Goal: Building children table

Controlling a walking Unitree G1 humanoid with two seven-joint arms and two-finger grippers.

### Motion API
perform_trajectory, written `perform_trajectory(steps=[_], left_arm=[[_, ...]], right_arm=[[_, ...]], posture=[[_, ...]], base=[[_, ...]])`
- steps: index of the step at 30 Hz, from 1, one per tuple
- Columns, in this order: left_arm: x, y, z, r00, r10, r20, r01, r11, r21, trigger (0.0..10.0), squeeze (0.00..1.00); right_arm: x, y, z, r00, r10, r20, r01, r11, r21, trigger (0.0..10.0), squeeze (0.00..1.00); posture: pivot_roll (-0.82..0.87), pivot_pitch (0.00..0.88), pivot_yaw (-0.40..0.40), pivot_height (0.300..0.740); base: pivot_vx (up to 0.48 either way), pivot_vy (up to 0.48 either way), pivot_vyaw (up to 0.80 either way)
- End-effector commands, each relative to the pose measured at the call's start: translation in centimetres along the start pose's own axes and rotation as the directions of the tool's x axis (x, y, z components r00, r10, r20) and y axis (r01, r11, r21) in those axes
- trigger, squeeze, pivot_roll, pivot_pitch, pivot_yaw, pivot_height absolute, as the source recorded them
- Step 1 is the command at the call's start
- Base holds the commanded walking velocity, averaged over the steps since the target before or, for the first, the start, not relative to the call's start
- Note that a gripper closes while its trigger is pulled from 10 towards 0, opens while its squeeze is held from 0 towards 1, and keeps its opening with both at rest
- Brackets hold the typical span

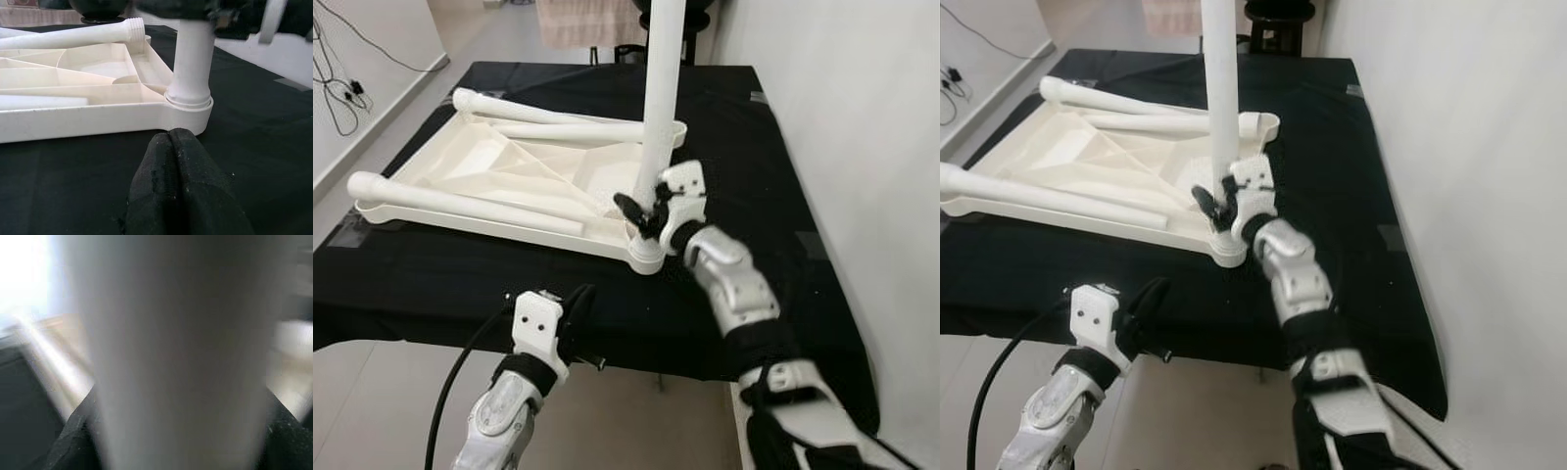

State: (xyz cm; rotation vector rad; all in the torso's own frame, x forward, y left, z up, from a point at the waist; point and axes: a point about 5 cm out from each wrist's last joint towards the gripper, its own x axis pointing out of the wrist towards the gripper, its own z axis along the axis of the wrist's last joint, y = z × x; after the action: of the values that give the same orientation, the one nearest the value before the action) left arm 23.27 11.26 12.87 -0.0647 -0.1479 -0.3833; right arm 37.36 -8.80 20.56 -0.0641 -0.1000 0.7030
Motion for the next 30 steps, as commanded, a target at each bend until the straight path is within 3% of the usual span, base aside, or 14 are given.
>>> perform_trajectory(steps=[1, 7, 8, 10, 11, 21, 22, 24, 26, 27, 28, 29, 30], left_arm=[[-0.2, 0.1, -0.4, 1.0, 0.002, -0.015, -0.002, 1.0, -0.004, 10.0, 0.0], [-0.1, 0.0, -0.4, 1.0, 0.002, -0.015, -0.003, 1.0, -0.003, 10.0, 0.0], [-0.1, 0.0, -0.4, 1.0, 0.002, -0.016, -0.002, 1.0, -0.002, 10.0, 0.0], [0.0, 0.0, -0.5, 1.0, 0.002, -0.016, -0.002, 1.0, -0.002, 10.0, 0.0], [0.0, 0.0, -0.5, 1.0, 0.002, -0.016, -0.002, 1.0, -0.001, 10.0, 0.0], [-0.2, -0.1, -0.5, 1.0, 0.002, -0.017, -0.002, 1.0, 0.0, 10.0, 0.0], [-0.3, -0.1, -0.5, 1.0, 0.002, -0.018, -0.002, 1.0, 0.0, 10.0, 0.0], [-0.4, -0.2, -0.5, 1.0, 0.002, -0.018, -0.002, 1.0, 0.0, 10.0, 0.0], [-0.5, -0.2, -0.4, 1.0, 0.002, -0.018, -0.002, 1.0, 0.001, 10.0, 0.0], [-0.5, -0.2, -0.4, 1.0, 0.002, -0.018, -0.002, 1.0, 0.001, 10.0, 0.0], [-0.6, -0.2, -0.4, 1.0, 0.002, -0.018, -0.002, 1.0, 0.001, 10.0, 0.0], [-0.7, -0.1, -0.4, 1.0, 0.002, -0.018, -0.002, 1.0, 0.001, 10.0, 0.0], [-0.7, -0.1, -0.4, 1.0, 0.002, -0.018, -0.002, 1.0, 0.001, 10.0, 0.0]], right_arm=[[0.4, 1.2, -0.6, 0.992, 0.129, -0.016, -0.129, 0.992, 0.0, 10.0, 0.0], [0.0, 0.6, -0.5, 0.951, 0.306, -0.031, -0.306, 0.952, -0.005, 10.0, 0.0], [-0.1, 0.1, -0.6, 0.943, 0.333, -0.027, -0.331, 0.942, 0.046, 7.6, 0.0], [-0.2, -0.2, -0.7, 0.941, 0.338, -0.021, -0.336, 0.939, 0.069, 7.6, 0.0], [-0.2, -0.6, -0.9, 0.946, 0.322, -0.024, -0.319, 0.943, 0.099, 0.0, 0.0], [-1.1, -1.9, -3.4, 0.965, 0.239, -0.112, -0.223, 0.965, 0.142, 0.0, 0.0], [-1.7, -2.5, -4.8, 0.975, 0.147, -0.167, -0.124, 0.982, 0.141, 0.0, 0.0], [-2.0, -2.7, -5.3, 0.976, 0.106, -0.191, -0.081, 0.988, 0.134, 0.0, 0.0], [-3.0, -3.7, -7.1, 0.943, -0.117, -0.31, 0.132, 0.991, 0.028, 0.0, 0.0], [-3.0, -3.7, -7.1, 0.943, -0.117, -0.31, 0.132, 0.991, 0.028, 0.0, 0.0], [-4.4, -4.6, -8.3, 0.843, -0.416, -0.341, 0.44, 0.898, -0.007, 0.0, 0.0], [-6.0, -5.2, -9.2, 0.706, -0.606, -0.367, 0.638, 0.769, -0.041, 0.0, 0.0], [-6.0, -5.2, -9.2, 0.706, -0.606, -0.367, 0.638, 0.769, -0.041, 0.0, 0.0]], posture=[[0.12, 0.109, -0.019, 0.74], [0.14, 0.103, -0.02, 0.74], [0.15, 0.1, -0.018, 0.74], [0.15, 0.1, -0.018, 0.74], [0.15, 0.1, -0.018, 0.74], [0.16, 0.104, -0.019, 0.74], [0.15, 0.107, -0.02, 0.74], [0.16, 0.108, -0.021, 0.74], [0.15, 0.11, -0.022, 0.74], [0.15, 0.11, -0.022, 0.74], [0.14, 0.119, -0.025, 0.74], [0.14, 0.119, -0.025, 0.74], [0.14, 0.119, -0.025, 0.74]], base=[[0.0, 0.0, 0.0], [0.0, 0.0, 0.0], [0.0, 0.0, 0.0], [0.0, 0.0, 0.0], [0.0, 0.0, 0.0], [0.0, 0.0, 0.0], [0.0, 0.0, 0.0], [0.0, 0.0, 0.0], [0.0, 0.0, 0.0], [0.0, 0.0, 0.0], [0.0, 0.0, 0.0], [0.0, 0.0, 0.0], [0.0, 0.0, 0.0]])
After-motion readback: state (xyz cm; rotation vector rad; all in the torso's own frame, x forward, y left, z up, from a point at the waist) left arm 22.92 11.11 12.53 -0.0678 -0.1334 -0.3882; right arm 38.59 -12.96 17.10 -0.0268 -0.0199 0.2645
